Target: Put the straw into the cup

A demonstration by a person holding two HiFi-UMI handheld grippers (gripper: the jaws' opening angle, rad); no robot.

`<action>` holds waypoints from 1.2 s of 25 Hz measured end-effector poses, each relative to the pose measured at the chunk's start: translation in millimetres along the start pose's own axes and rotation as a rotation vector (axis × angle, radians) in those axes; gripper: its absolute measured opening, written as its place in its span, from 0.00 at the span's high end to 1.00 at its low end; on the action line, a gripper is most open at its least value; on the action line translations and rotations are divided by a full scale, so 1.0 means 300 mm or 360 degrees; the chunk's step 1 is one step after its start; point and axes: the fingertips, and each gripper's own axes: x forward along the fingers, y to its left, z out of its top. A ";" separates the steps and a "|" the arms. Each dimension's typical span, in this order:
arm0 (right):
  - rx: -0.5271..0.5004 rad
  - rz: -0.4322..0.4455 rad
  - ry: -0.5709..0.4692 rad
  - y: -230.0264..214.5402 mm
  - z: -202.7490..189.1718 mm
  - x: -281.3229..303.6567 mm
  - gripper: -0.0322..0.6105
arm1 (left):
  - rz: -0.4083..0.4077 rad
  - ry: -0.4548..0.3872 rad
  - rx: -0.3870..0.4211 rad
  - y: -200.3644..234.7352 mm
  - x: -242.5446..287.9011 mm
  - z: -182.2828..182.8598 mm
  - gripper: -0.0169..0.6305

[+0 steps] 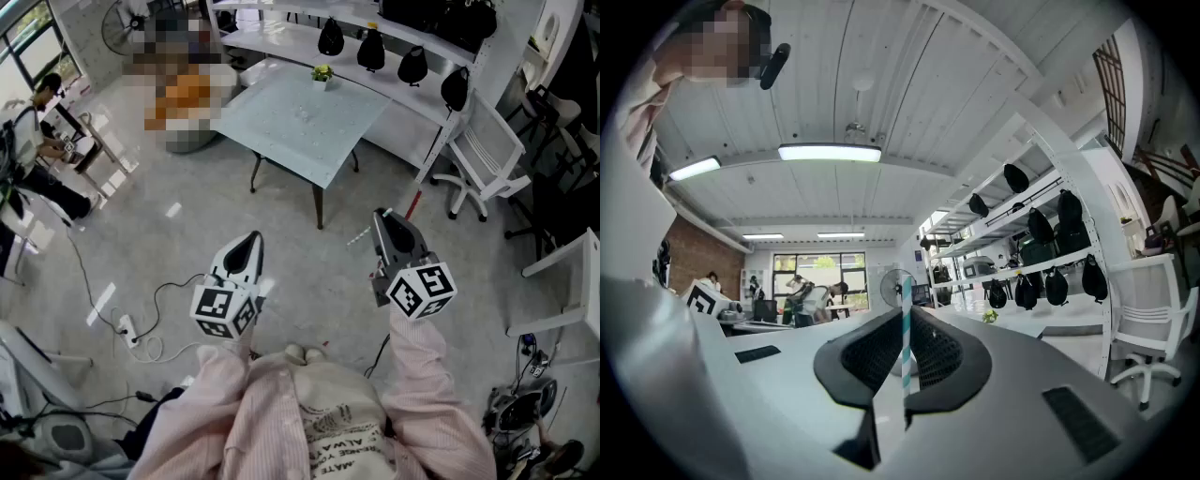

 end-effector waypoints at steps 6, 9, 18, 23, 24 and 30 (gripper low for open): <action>0.0010 -0.0005 0.0007 -0.046 -0.001 -0.027 0.92 | 0.0015 0.0005 -0.0009 -0.037 0.014 -0.005 0.97; 0.0009 0.0020 0.0003 -0.054 0.001 -0.033 0.92 | 0.0020 0.0003 -0.0013 -0.059 0.017 -0.008 0.97; 0.0023 0.0072 -0.0005 -0.086 -0.015 -0.024 0.92 | 0.0055 -0.0015 -0.0024 -0.077 0.032 -0.020 0.97; 0.0034 0.0086 0.0001 -0.103 -0.029 0.019 0.92 | 0.0061 -0.0010 -0.0027 -0.057 0.065 -0.028 0.97; 0.0037 0.0090 0.0005 -0.112 -0.037 0.029 0.92 | 0.0061 -0.0009 -0.0028 -0.052 0.078 -0.031 0.97; 0.0055 0.0069 0.0007 -0.177 -0.059 0.133 0.92 | 0.0049 -0.0006 -0.0027 0.025 0.191 -0.030 0.97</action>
